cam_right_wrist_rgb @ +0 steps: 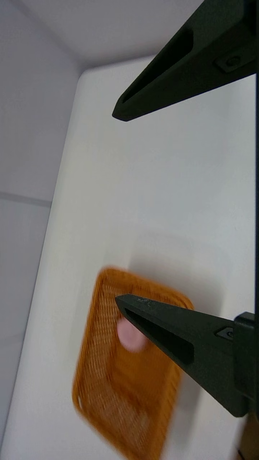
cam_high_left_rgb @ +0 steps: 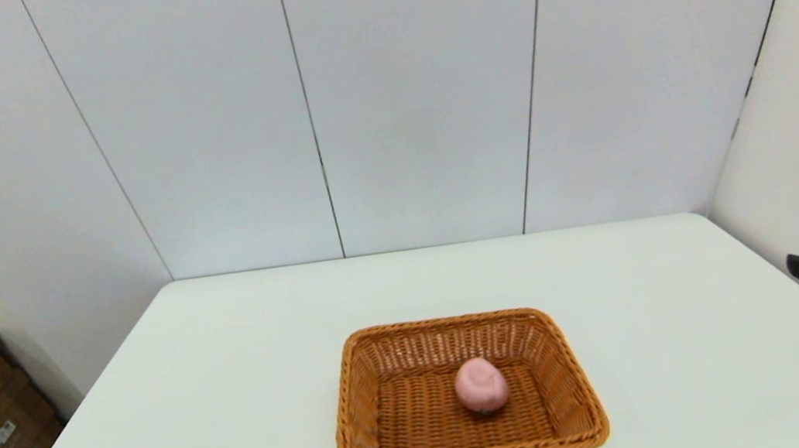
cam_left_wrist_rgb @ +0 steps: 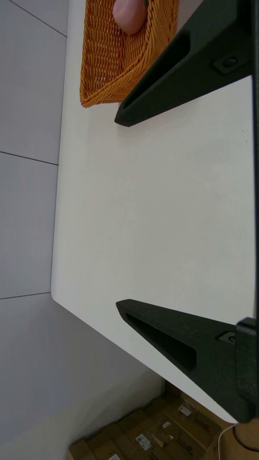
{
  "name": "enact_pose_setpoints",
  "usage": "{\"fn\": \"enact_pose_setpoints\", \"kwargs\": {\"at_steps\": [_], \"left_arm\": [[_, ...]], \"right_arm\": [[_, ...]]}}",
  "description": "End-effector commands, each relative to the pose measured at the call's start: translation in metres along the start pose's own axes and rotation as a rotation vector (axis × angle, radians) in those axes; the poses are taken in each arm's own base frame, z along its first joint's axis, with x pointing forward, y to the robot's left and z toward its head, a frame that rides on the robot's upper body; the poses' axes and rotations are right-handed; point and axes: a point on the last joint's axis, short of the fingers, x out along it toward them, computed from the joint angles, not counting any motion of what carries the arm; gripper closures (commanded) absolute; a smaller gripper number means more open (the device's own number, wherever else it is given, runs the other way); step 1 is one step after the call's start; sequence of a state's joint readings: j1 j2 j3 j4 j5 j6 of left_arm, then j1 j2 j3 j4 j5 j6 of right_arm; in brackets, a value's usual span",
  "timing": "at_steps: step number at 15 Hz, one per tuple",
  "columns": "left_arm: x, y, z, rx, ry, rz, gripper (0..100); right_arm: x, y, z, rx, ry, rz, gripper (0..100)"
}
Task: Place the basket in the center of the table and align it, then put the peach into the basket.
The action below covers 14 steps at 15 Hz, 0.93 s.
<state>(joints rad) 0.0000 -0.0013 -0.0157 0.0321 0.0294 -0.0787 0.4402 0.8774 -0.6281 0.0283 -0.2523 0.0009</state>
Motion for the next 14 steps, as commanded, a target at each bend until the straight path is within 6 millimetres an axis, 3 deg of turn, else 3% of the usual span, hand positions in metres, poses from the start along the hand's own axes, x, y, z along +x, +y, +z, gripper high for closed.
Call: {"fn": "enact_pose_setpoints", "kwargs": {"at_steps": [1,7,12,14], "left_arm": [[0.000,0.000,0.000,-0.001,0.000,0.001,0],[0.000,0.000,0.000,-0.001,-0.001,0.001,0],[0.000,0.000,0.000,-0.001,-0.001,0.001,0],[0.000,0.000,0.000,-0.001,-0.001,0.001,0]], "right_arm": [[-0.041,-0.009,-0.025,0.003,-0.108,0.061,0],[-0.059,-0.019,-0.064,-0.073,-0.081,-0.232,0],[-0.084,-0.016,-0.079,-0.028,-0.186,-0.404,0],[-0.090,-0.011,-0.101,-0.031,-0.225,-0.395,0]]}}
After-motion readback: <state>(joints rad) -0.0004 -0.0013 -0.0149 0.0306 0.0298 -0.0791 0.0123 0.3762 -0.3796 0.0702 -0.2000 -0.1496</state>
